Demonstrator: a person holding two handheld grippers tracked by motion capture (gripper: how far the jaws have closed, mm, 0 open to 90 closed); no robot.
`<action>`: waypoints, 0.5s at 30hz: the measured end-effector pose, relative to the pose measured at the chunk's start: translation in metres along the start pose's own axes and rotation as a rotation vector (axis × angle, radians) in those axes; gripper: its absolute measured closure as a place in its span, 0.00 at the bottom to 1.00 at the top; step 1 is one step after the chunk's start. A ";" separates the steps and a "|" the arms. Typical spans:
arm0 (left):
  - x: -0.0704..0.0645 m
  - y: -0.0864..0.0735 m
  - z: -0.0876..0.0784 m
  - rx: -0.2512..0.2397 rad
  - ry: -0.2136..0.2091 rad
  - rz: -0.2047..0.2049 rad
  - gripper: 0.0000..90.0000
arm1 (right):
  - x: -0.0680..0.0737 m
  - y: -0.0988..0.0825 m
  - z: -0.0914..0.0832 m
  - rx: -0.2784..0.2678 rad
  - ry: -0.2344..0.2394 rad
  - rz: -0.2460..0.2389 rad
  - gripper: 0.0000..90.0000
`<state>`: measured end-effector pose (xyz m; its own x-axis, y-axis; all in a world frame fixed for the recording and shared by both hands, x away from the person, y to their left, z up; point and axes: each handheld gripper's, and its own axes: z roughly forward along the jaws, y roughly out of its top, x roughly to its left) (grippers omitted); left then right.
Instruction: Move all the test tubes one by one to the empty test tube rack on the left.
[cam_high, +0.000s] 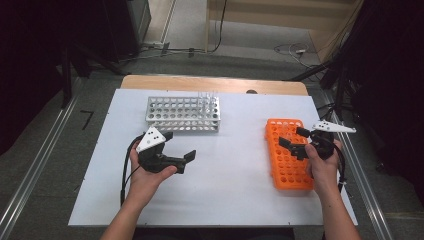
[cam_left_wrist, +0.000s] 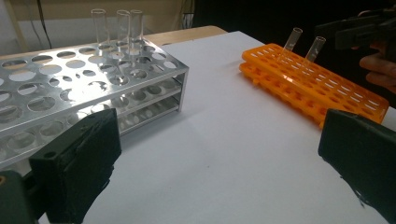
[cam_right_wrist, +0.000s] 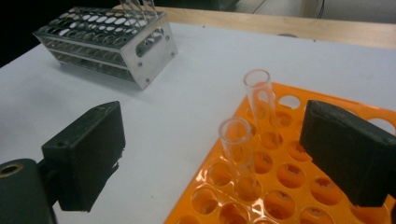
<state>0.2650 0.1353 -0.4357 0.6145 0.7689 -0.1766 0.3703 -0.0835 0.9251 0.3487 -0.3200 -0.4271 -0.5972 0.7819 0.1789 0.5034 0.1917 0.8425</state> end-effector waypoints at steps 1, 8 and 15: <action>0.000 0.000 0.000 0.002 -0.001 0.002 0.00 | -0.002 -0.002 0.001 0.015 -0.005 0.004 0.10; -0.001 -0.004 0.001 0.007 -0.011 -0.004 0.00 | -0.012 -0.018 0.009 0.103 -0.086 0.054 0.43; -0.002 -0.006 0.003 0.016 -0.017 -0.002 0.00 | -0.003 -0.021 0.017 0.154 -0.122 -0.013 0.63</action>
<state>0.2633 0.1324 -0.4417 0.6252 0.7583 -0.1846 0.3826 -0.0917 0.9194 0.3503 -0.3166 -0.4538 -0.5290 0.8430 0.0975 0.5913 0.2837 0.7549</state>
